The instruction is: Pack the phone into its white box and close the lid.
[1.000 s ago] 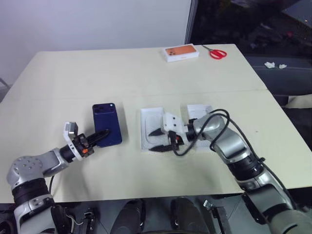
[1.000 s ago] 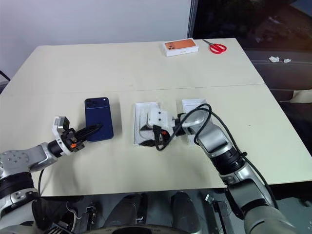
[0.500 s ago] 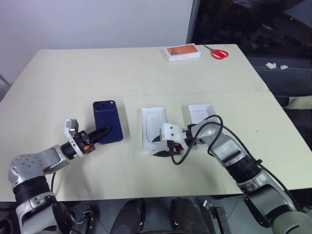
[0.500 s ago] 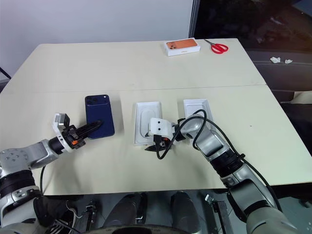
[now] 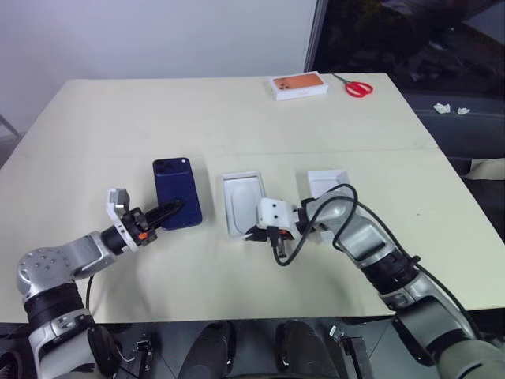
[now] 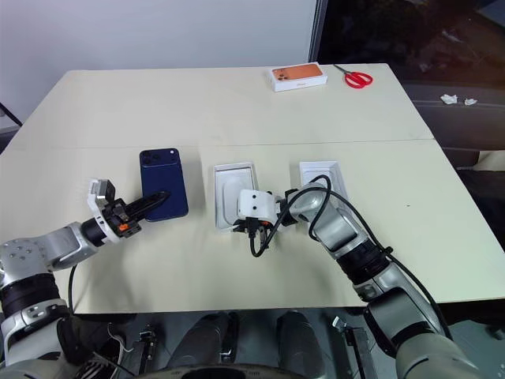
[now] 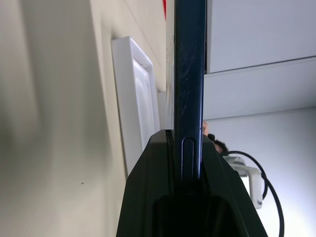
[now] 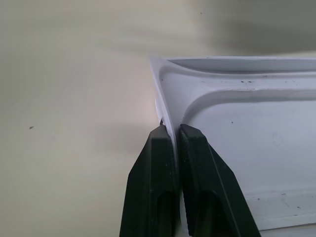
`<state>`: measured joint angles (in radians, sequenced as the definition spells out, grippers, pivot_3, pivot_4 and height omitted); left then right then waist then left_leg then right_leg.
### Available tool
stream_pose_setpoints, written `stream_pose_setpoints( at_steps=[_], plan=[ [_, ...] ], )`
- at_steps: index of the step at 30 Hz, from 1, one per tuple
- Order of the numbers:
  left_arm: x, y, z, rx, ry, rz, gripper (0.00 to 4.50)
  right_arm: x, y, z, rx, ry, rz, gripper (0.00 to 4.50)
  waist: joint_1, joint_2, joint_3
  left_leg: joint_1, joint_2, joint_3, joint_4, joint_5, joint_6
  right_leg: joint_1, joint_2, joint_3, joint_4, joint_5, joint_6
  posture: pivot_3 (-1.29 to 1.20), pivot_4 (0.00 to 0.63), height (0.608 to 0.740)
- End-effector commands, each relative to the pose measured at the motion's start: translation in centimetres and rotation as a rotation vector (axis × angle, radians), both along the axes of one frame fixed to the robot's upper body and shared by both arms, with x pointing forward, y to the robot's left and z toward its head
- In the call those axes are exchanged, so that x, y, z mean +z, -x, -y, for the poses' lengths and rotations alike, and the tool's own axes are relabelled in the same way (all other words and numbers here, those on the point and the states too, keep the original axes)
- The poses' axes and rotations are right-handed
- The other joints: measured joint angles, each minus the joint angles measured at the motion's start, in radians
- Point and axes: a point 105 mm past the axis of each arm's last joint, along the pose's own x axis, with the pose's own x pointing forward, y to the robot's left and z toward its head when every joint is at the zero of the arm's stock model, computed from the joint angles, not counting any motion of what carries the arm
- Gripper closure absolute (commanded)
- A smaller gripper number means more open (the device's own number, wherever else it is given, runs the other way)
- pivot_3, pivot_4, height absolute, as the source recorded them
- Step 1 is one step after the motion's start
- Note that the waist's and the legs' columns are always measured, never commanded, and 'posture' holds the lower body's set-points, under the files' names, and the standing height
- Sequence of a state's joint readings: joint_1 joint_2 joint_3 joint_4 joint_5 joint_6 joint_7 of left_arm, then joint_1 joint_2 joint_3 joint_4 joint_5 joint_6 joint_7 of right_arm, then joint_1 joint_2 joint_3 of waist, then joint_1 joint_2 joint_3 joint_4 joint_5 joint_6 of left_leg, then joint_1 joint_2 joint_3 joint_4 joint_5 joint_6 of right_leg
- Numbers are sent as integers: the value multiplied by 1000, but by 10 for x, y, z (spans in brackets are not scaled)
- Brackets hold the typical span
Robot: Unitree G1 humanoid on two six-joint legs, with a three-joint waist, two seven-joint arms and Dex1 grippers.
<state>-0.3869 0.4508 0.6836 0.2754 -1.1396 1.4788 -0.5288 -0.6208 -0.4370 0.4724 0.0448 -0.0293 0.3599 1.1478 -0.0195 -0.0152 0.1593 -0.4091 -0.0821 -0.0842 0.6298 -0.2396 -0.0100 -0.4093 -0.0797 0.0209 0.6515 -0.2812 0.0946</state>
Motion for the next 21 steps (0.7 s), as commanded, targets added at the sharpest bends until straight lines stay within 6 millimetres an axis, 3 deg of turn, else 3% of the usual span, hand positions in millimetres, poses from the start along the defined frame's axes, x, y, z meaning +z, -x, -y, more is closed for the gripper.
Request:
stream_pose_setpoints(
  at_steps=[1,6,9,12,21],
  plan=[
    [20,1,-2,-10,13,81,4311,-1,1,-11,4,-9,8,4481,0,0,0,0,0,0,0,0,0,0,0,0,0,0,0,0,150,740],
    [20,1,-3,-6,12,80,4311,6,-3,-24,-66,-64,-57,4481,0,0,0,0,0,0,0,1,-2,0,0,0,0,0,0,0,150,740],
    [20,1,-4,-3,11,80,4311,11,-6,-29,-90,-81,-62,3358,2,0,0,0,0,0,0,1,-2,0,0,0,0,0,0,0,150,740],
    [21,0,-7,3,10,80,4311,16,-4,-37,-92,-103,-69,1852,3,0,0,0,0,0,0,1,-2,0,0,0,0,0,0,0,150,740],
    [20,-1,-10,14,13,76,4311,27,-5,-39,-106,-122,-109,1852,2,0,0,0,0,0,0,1,-1,-1,0,0,0,0,0,0,150,740]
  ],
)
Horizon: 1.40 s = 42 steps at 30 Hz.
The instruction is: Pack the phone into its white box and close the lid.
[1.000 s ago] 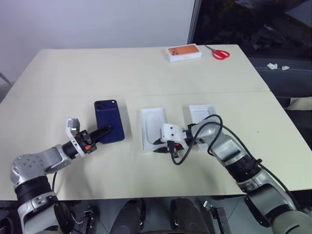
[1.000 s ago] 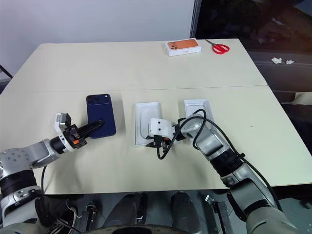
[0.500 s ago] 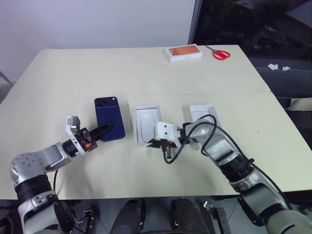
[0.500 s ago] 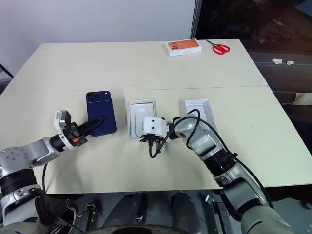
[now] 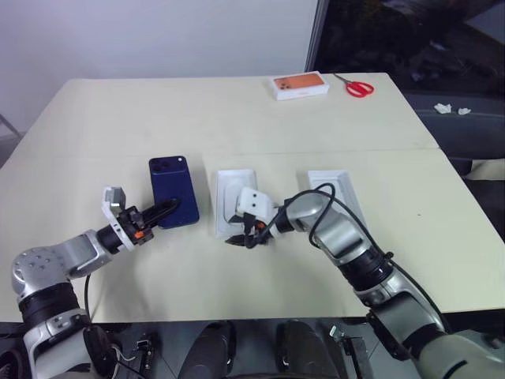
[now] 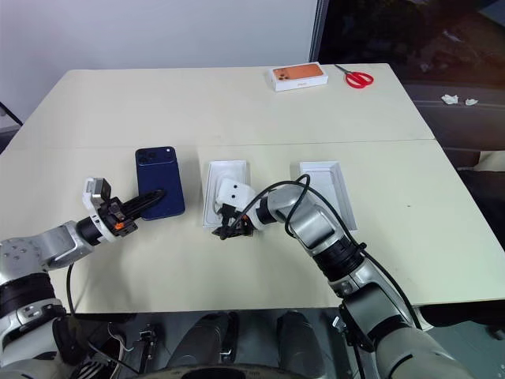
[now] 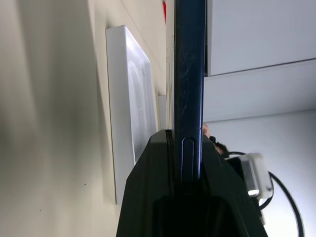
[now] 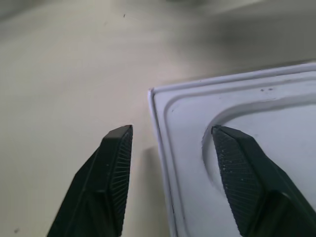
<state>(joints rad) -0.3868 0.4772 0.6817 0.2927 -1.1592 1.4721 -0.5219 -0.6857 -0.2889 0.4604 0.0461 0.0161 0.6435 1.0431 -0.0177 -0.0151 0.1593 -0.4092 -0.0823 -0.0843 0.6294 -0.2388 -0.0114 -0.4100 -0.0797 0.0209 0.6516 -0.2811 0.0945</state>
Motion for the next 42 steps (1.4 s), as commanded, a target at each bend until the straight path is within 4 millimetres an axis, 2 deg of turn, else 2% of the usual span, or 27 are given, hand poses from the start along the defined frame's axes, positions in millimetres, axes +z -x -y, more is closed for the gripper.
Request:
stream_pose_setpoints(
  at_steps=[1,7,11,14,16,19,21,23,26,29,32,38,42],
  plan=[
    [17,0,-5,3,18,76,4311,18,2,-5,33,-33,37,1852,0,0,0,0,0,0,0,0,0,0,0,0,0,0,0,0,150,740],
    [17,-1,-5,-1,22,77,4311,31,-5,2,3,-76,24,1852,0,0,0,0,0,0,0,-1,1,0,0,0,0,0,0,0,150,740],
    [20,-2,-4,-7,30,81,4311,35,-25,5,-98,-120,25,1852,-1,0,0,0,0,0,0,-1,1,0,0,0,0,0,0,0,150,740],
    [23,-2,-1,-32,64,77,4311,34,-33,6,-132,-125,34,1852,0,0,0,0,0,0,0,-1,1,0,0,0,0,0,0,0,150,740],
    [23,-3,3,-38,36,85,4311,35,-36,7,-141,-137,49,2363,0,0,0,0,0,0,0,0,1,0,0,0,0,0,0,0,150,740],
    [28,-6,21,-84,0,103,4311,38,-37,13,-136,-140,67,3652,1,0,0,0,0,0,0,0,0,0,0,0,0,0,0,0,150,740],
    [45,-10,47,-153,-9,169,4311,45,-42,26,-156,-150,87,3652,12,-2,2,0,-1,0,1,0,0,0,-1,-1,0,0,0,0,150,740],
    [43,-15,61,-163,-83,167,4311,50,-45,38,-167,-154,107,3652,16,-5,3,0,-1,-2,2,-1,1,0,-1,-2,-1,0,0,0,150,740],
    [27,-27,64,-124,-125,84,4311,49,-51,57,-198,-119,148,3652,1,-4,3,0,-3,-1,2,0,0,2,-2,0,-1,0,0,0,150,740],
    [20,-29,74,-154,-145,50,4311,40,-60,80,-252,-40,177,3652,-7,-5,4,0,-2,2,0,2,-3,0,-1,1,0,0,0,0,150,740],
    [12,-32,83,-174,-169,14,4311,40,-67,96,-295,-19,186,3652,-4,-5,4,0,0,2,0,2,-3,0,1,1,0,0,0,0,150,740],
    [15,-23,104,-262,-197,29,4311,37,-71,113,-327,18,213,3652,3,-5,4,-1,0,2,1,3,-4,0,0,1,0,0,0,0,150,740],
    [17,-22,107,-266,-226,37,4311,38,-69,116,-326,13,207,3652,3,-5,4,-1,0,2,1,3,-4,1,0,1,0,0,0,0,150,740]
  ],
)
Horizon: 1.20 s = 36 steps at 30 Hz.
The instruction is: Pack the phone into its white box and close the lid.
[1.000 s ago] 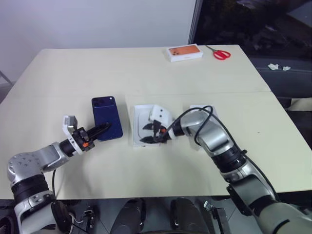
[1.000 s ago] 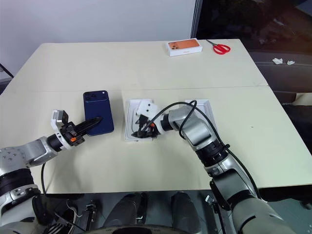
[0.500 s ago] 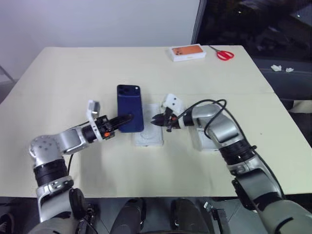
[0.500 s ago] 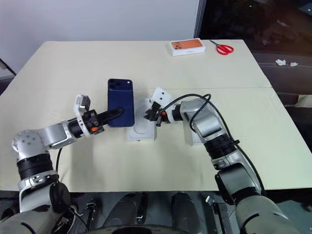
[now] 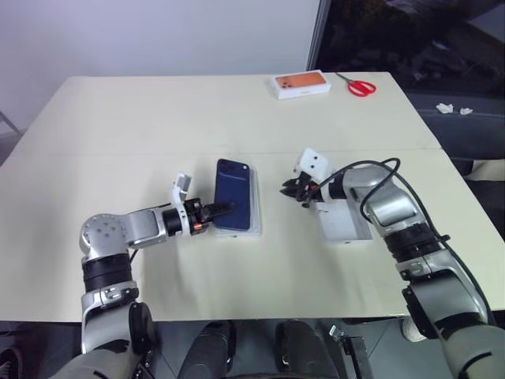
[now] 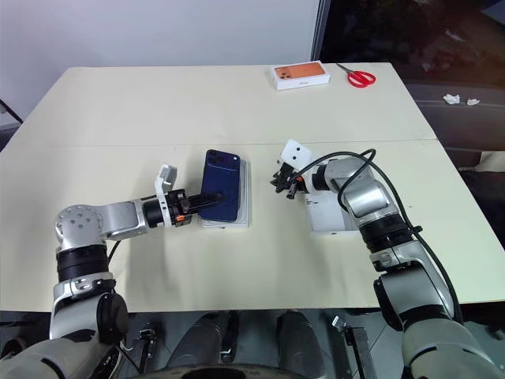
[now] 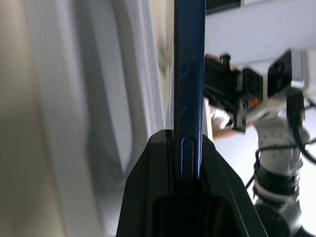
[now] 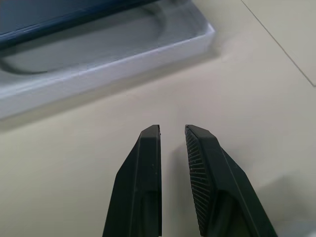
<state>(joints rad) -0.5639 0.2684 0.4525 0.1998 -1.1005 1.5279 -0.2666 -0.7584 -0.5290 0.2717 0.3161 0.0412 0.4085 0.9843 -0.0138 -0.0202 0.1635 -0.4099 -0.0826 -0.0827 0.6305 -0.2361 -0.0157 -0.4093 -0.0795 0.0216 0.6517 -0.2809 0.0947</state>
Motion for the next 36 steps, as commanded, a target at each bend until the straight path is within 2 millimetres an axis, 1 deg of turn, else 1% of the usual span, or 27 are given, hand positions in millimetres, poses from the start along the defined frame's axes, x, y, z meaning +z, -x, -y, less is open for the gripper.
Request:
stream_pose_setpoints(
  at_steps=[1,5,8,10,13,18,22,24,25,27,31,32,36],
  plan=[
    [22,-3,4,-9,-6,87,4311,12,1,5,8,-20,33,3652,0,0,0,0,0,0,0,0,0,0,0,0,0,0,0,0,150,740],
    [24,-9,-2,41,-51,92,4311,10,2,11,9,-11,24,3652,0,0,0,0,0,0,0,0,0,0,0,0,0,0,0,0,150,740],
    [18,-14,-10,81,-96,63,4311,9,1,13,-1,-4,24,3652,-2,0,0,0,0,0,0,0,0,0,0,0,0,0,0,0,150,740],
    [20,-15,-13,88,-76,59,4311,8,-1,14,-8,-9,20,3652,-2,0,0,0,0,0,0,0,-1,0,0,0,0,0,0,0,150,740],
    [19,-16,-12,92,-72,53,4311,7,-3,14,-12,7,25,3652,0,0,0,0,0,0,0,0,-1,0,0,0,0,0,0,0,150,740],
    [9,-15,-8,102,-67,18,4311,7,-3,14,-9,14,37,3652,2,0,0,0,0,0,0,0,-1,0,0,0,0,0,0,0,150,740],
    [10,-13,-6,92,-47,16,4311,7,-2,13,-5,16,41,3652,1,-1,0,0,0,0,0,0,-1,0,0,0,0,0,0,0,150,740],
    [13,-12,-4,79,-32,14,3482,6,-1,11,-2,14,43,3718,-1,-1,0,0,0,0,0,0,-1,0,0,0,0,0,0,0,150,740],
    [14,-12,-3,72,-20,10,3186,6,-1,11,0,13,41,3718,-1,-1,0,0,0,0,0,0,-1,0,0,0,0,0,0,0,150,740],
    [15,-11,-3,64,-19,10,2174,6,0,10,1,12,40,3718,0,-1,0,0,0,0,0,0,-1,0,0,0,0,0,0,0,150,740],
    [23,-9,-12,40,-32,35,179,7,0,10,0,10,44,3718,-1,0,0,0,0,0,1,0,-1,0,0,-1,1,0,0,0,150,740],
    [24,-8,-14,38,-42,38,179,8,-1,11,-1,11,45,3718,-3,0,0,0,0,0,1,0,-1,0,0,-1,1,0,0,0,150,740],
    [36,-5,-15,1,-35,85,179,7,-2,9,-5,4,43,3718,-2,-1,0,0,0,0,0,1,-1,0,1,0,1,0,0,0,150,740]
  ],
)
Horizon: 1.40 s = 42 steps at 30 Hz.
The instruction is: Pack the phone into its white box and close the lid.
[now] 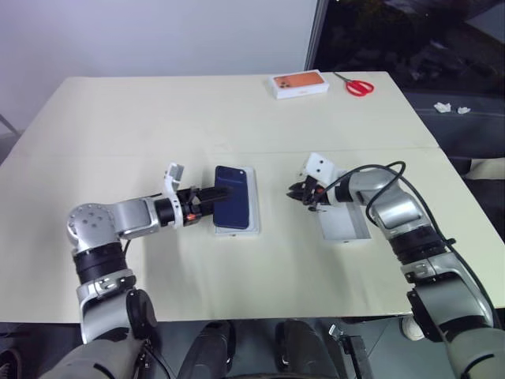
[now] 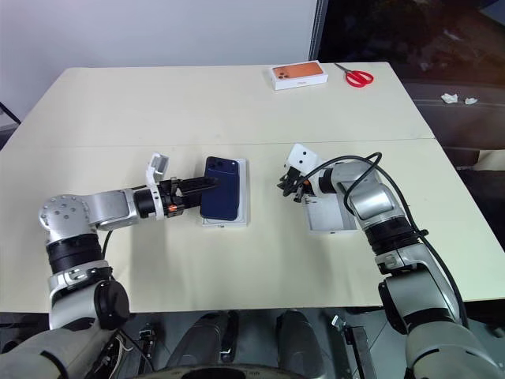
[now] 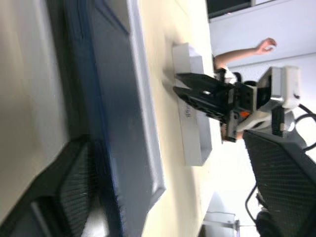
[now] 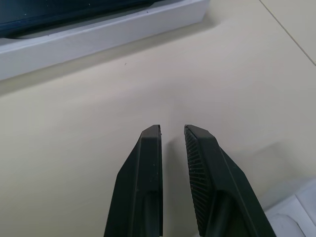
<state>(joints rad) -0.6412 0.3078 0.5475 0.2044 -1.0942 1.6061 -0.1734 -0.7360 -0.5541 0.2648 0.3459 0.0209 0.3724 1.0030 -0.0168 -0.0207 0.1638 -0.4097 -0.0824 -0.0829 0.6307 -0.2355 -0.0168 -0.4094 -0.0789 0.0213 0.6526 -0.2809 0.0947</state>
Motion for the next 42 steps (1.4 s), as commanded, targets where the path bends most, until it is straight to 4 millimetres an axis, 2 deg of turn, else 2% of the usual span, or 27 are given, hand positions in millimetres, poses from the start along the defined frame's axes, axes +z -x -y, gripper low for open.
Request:
stream_pose_setpoints(
  at_steps=[1,9,15,22,27,30,37,40,42],
  plan=[
    [20,4,5,-64,33,74,179,16,-3,-5,11,-29,57,3718,2,0,0,0,0,0,0,0,0,0,0,0,0,0,0,0,150,740],
    [18,6,8,-77,3,77,179,18,-4,-10,12,-43,62,3718,3,0,0,0,0,0,0,0,0,0,-1,0,0,0,0,0,150,740],
    [4,9,5,-70,-89,64,179,18,-3,-11,13,-52,59,3718,2,0,0,0,0,0,0,0,0,0,0,0,0,0,0,0,150,740],
    [15,5,-6,-38,-86,109,179,16,-3,-12,12,-54,57,3718,2,0,0,0,0,0,0,0,0,0,0,0,0,0,0,0,150,740],
    [7,-3,-3,3,-106,93,179,19,-4,-17,21,-64,60,3718,3,0,0,0,0,0,0,0,0,0,0,0,0,0,0,0,150,740],
    [7,0,1,-15,-111,106,179,19,-4,-18,24,-63,63,3718,3,0,0,0,0,0,0,0,0,0,0,0,0,0,0,0,150,740],
    [13,4,-25,34,-167,150,179,24,0,-22,48,-94,63,3718,-3,0,0,0,0,0,0,0,0,0,0,0,1,0,0,0,150,740],
    [18,1,-43,95,-181,165,1051,28,5,-26,66,-134,48,3718,-2,0,0,0,0,0,0,0,0,-1,0,0,1,0,0,0,150,740],
    [14,0,-52,125,-244,167,1989,27,9,-31,88,-133,51,4240,-1,0,0,0,0,0,0,0,0,0,0,0,1,0,0,0,150,740]
  ],
)
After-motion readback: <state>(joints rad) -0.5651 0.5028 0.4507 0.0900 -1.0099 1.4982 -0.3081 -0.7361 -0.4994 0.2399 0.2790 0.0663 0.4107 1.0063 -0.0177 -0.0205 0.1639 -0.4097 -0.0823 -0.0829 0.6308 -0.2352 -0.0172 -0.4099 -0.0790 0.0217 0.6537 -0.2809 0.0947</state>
